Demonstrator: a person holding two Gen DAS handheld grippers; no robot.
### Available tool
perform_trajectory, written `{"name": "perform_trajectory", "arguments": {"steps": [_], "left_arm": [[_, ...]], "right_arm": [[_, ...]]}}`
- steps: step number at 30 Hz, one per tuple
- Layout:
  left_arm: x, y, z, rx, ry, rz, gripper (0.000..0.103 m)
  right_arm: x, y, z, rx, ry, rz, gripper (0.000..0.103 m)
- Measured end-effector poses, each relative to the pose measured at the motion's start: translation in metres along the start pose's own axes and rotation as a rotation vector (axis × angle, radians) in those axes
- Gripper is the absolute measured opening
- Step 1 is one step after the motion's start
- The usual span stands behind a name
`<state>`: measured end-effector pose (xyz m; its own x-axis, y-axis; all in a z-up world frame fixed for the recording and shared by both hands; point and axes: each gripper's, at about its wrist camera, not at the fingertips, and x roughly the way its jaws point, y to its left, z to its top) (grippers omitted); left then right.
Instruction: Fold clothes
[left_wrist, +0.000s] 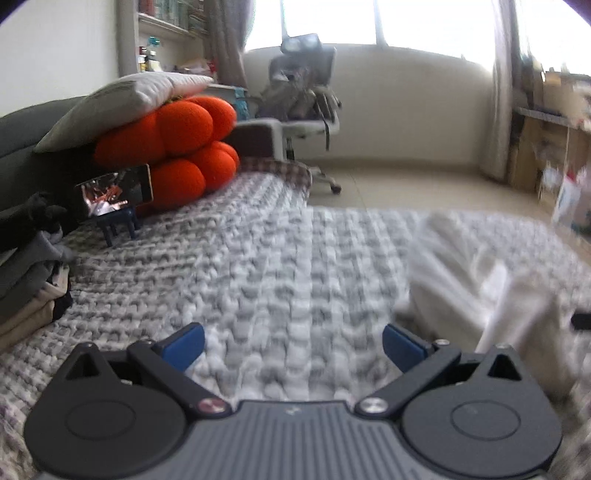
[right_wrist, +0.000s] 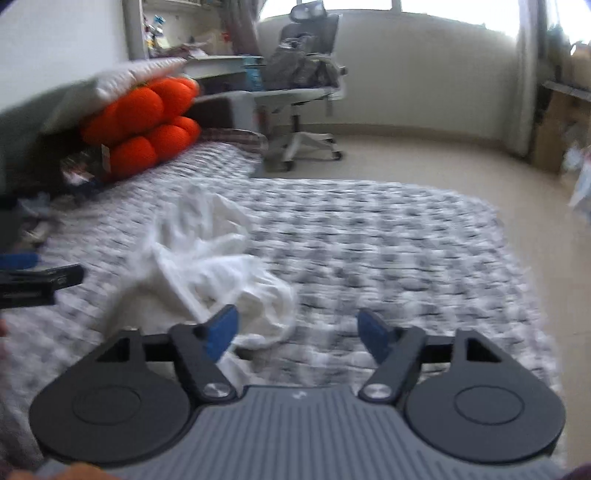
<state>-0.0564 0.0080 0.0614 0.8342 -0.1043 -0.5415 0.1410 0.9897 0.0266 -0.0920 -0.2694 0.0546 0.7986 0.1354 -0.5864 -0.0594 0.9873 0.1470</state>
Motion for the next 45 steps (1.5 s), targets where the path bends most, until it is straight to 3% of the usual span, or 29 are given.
{"name": "perform_trajectory", "arguments": {"steps": [4, 6, 12, 15, 20, 22, 24, 26, 29, 33, 36, 37, 39, 43, 45], "left_arm": [[0.006, -0.013, 0.006, -0.003, 0.013, -0.097, 0.103], [0.012, -0.025, 0.007, 0.022, 0.021, -0.097, 0.103], [0.026, -0.038, 0.021, 0.028, 0.025, -0.103, 0.103], [0.04, -0.043, 0.028, 0.031, 0.044, -0.117, 0.103], [0.066, -0.063, 0.04, 0.082, 0.08, -0.145, 0.103], [0.077, -0.073, 0.042, 0.108, 0.092, -0.143, 0.103], [0.089, -0.078, 0.043, 0.106, 0.114, -0.12, 0.103], [0.095, -0.078, 0.042, 0.096, 0.116, -0.114, 0.101], [0.095, -0.072, 0.043, 0.094, 0.093, -0.149, 0.076], [0.086, -0.057, 0.039, 0.075, 0.076, -0.227, 0.027], [0.069, -0.029, 0.04, 0.024, 0.051, -0.233, 0.002], [0.059, -0.014, 0.041, 0.0, 0.019, -0.212, 0.0], [0.037, 0.018, 0.043, -0.053, -0.042, -0.183, 0.0], [-0.011, 0.079, 0.043, -0.222, -0.114, -0.157, 0.0], [-0.012, 0.076, 0.043, -0.218, -0.09, -0.18, 0.0]], "right_arm": [[0.015, 0.02, -0.001, -0.045, 0.054, 0.079, 0.041], [0.023, 0.033, -0.003, -0.079, 0.071, 0.114, 0.002], [0.001, 0.066, -0.022, -0.237, 0.083, 0.32, 0.002], [-0.008, 0.071, -0.028, -0.288, 0.092, 0.32, 0.002], [-0.027, 0.054, -0.02, -0.24, 0.069, 0.363, 0.003], [-0.034, 0.049, -0.016, -0.218, 0.046, 0.359, 0.003], [-0.036, 0.039, -0.012, -0.194, 0.019, 0.289, 0.011], [-0.027, 0.027, -0.005, -0.155, 0.001, 0.188, 0.011], [-0.006, 0.014, -0.001, -0.109, 0.006, 0.122, 0.013], [0.025, 0.01, -0.005, -0.079, 0.053, 0.173, 0.014], [0.033, 0.015, -0.005, -0.082, 0.045, 0.181, 0.017], [0.03, 0.018, -0.004, -0.101, 0.037, 0.184, 0.017], [0.025, 0.027, -0.003, -0.149, 0.016, 0.185, 0.005], [0.017, 0.047, -0.001, -0.245, -0.046, 0.172, 0.003], [0.01, 0.045, 0.003, -0.218, -0.074, 0.18, 0.003]]}}
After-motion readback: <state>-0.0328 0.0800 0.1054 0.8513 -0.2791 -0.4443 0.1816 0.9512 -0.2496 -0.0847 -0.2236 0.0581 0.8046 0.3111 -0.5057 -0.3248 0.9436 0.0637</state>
